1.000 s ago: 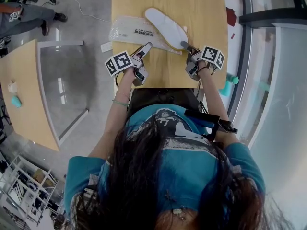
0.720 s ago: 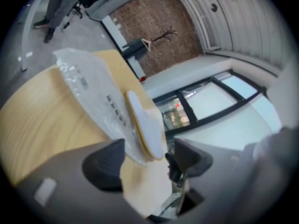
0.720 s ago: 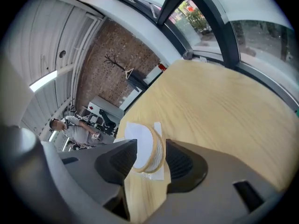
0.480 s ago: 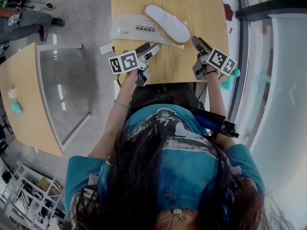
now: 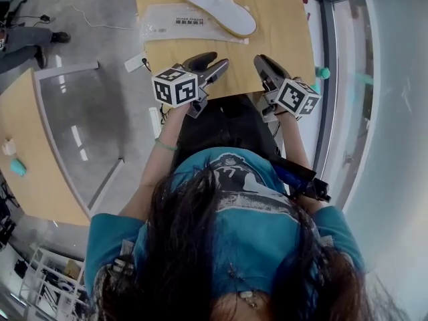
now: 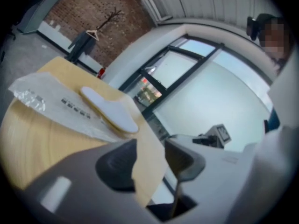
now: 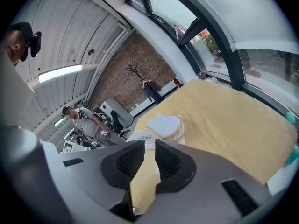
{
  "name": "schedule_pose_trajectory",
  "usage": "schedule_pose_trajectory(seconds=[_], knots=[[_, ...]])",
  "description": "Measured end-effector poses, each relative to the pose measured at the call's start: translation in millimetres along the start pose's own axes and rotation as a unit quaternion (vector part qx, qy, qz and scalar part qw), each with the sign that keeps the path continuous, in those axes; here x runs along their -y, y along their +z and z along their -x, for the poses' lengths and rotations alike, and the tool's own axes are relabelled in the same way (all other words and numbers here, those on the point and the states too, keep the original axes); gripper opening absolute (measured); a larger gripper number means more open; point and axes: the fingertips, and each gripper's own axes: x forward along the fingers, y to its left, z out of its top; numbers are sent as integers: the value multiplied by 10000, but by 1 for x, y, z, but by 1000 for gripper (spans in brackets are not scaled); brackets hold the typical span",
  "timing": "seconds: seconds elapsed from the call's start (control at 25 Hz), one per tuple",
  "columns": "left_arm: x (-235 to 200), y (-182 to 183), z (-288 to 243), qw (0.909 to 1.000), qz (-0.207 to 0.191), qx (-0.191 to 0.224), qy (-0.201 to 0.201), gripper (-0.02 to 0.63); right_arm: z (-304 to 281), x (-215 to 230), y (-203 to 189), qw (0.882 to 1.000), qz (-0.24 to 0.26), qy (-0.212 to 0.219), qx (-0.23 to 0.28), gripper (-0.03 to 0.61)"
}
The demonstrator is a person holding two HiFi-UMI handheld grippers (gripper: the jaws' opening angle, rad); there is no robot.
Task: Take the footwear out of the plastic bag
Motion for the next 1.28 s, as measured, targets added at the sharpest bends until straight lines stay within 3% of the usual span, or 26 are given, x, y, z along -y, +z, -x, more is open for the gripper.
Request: schedule_pose_trajectory(seconds=[0.16,0.24,0.64,1.0,1.28], knots=[[20,-1,10,9976,-482,488,107,40,10,-19,-24,9998,-28,174,-133,64],[26,-4,19,9958,-642,608,226,0,17,-31,-37,9994,-48,274,-206,60],[88,-24,53,9824,-1312,1189,600,0,95,-44,-85,9982,99,567,-180,40],[191,-147,109,9755,-1209,1610,886,0,231,-43,-180,9965,329,772,-36,38],[256,-219,178,9695,-1355,1710,1116,0,293,-82,-250,9942,358,1005,-168,36]])
